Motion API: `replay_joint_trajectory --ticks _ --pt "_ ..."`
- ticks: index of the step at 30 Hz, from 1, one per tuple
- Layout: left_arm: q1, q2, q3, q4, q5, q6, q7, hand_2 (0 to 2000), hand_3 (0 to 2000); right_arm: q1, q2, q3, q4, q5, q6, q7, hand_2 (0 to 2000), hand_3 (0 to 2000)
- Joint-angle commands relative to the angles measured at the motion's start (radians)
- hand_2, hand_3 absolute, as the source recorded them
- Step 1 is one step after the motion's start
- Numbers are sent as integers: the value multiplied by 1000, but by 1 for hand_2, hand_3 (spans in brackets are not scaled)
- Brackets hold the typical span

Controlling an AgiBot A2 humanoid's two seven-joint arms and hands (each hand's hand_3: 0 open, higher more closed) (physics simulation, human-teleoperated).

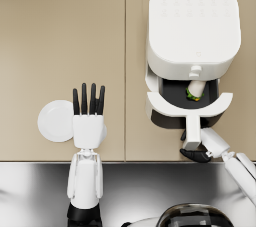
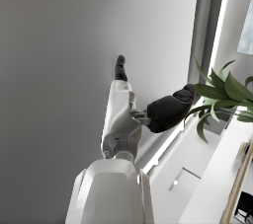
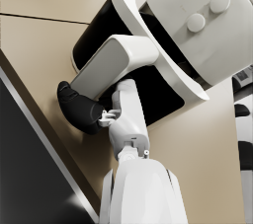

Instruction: Pick up the chicken rolls and place it into the air fryer

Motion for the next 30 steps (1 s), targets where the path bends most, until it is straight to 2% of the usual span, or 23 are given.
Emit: replay_joint_trajectory --ticks 1,13,14,15,19,23,24,25,26,27,28,29,30 --pt "-1 0 -1 2 0 0 0 0 0 103 -248 9 61 0 -1 1 2000 2000" --pt "22 -1 -62 -33 0 0 0 0 0 257 -342 10 -198 0 36 12 2000 2000" --pt "4 0 -51 -23 0 0 0 0 0 266 -350 11 -223 1 41 12 2000 2000" --pt "26 -2 -62 -34 0 0 0 0 0 276 -359 11 -249 1 47 7 2000 2000" --pt "7 -1 -59 -32 0 0 0 0 0 312 -396 13 -357 1 46 -3 2000 2000" --pt "29 -4 -63 -44 0 0 0 0 0 358 -430 14 -451 1 45 -2 2000 2000" --pt "10 -2 -59 -38 0 0 0 0 0 368 -439 14 -470 1 45 -2 2000 2000" --pt "32 -4 -66 -39 0 0 0 0 0 325 -492 -108 -490 1 47 -3 2000 2000" --pt "13 -3 -61 -37 0 0 0 0 0 384 -447 15 -494 1 51 -3 2000 2000" --pt "32 -5 -70 -38 0 0 0 0 0 333 -500 -113 -501 1 48 -2 2000 2000" --pt "32 -5 -68 -33 0 0 0 0 0 386 -450 15 -501 1 52 -2 2000 2000" --pt "25 -5 -81 -34 0 0 0 0 0 331 -498 -113 -502 0 53 2 2000 2000" --pt "14 -4 -69 -33 0 0 0 0 0 287 -288 -47 -525 0 64 2 2000 2000"
